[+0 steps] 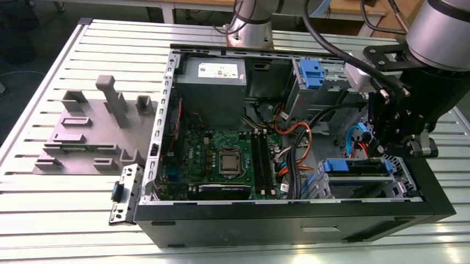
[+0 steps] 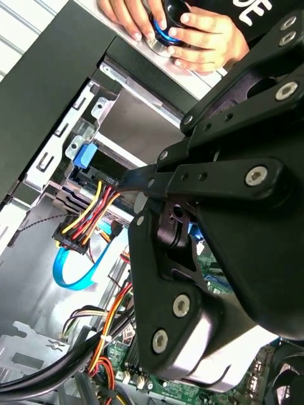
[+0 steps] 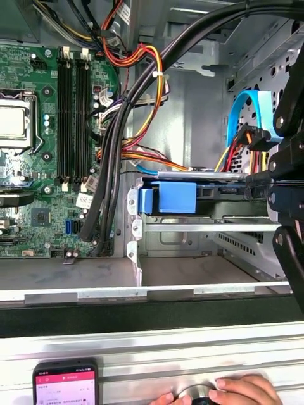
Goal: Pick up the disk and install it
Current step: 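Insert the second disk wire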
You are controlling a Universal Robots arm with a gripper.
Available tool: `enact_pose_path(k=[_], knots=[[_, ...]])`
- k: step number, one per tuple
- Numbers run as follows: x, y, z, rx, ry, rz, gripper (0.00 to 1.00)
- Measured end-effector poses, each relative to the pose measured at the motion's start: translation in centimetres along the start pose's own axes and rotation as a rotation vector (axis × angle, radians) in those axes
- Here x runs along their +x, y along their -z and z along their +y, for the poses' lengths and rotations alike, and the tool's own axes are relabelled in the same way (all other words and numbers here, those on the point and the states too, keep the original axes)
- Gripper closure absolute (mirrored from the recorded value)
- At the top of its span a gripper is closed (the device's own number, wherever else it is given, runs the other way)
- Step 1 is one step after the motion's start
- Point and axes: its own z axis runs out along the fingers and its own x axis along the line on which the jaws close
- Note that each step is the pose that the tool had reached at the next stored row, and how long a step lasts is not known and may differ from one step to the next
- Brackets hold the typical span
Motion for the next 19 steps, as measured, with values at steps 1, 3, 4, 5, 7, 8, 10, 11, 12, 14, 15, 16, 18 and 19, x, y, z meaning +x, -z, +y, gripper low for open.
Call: enact_pose_path(k=[1, 3, 4, 5, 7, 8, 10, 11, 12, 14, 15, 16, 18, 19], knots=[[0.00, 0.00, 0.00, 0.0000, 0.000, -0.0002, 0.89], [0.01, 0.19, -0.02, 0.0000, 0.000, 0.0001, 0.89], [0.01, 0.19, -0.02, 0.0000, 0.000, 0.0001, 0.89], [0.01, 0.19, -0.02, 0.0000, 0.000, 0.0001, 0.89], [0.01, 0.20, -0.03, 0.0000, 0.000, 0.0002, 0.89], [0.01, 0.20, -0.03, 0.0000, 0.000, 0.0001, 0.89], [0.01, 0.21, -0.03, 0.0000, 0.000, 0.0001, 0.89], [0.01, 0.22, -0.03, 0.0000, 0.000, 0.0001, 0.89], [0.01, 0.22, -0.03, 0.0000, 0.000, 0.0002, 0.89], [0.01, 0.24, 0.06, -0.0001, 0.000, 0.0004, 0.89], [0.01, 0.26, 0.19, -0.0001, 0.000, 0.0004, 0.89], [0.02, 0.26, 0.31, 0.0000, 0.000, 0.0002, 0.89], [0.02, 0.28, 0.46, 0.0000, 0.000, 0.0002, 0.89], [0.02, 0.28, 0.46, 0.0000, 0.000, 0.0002, 0.89]])
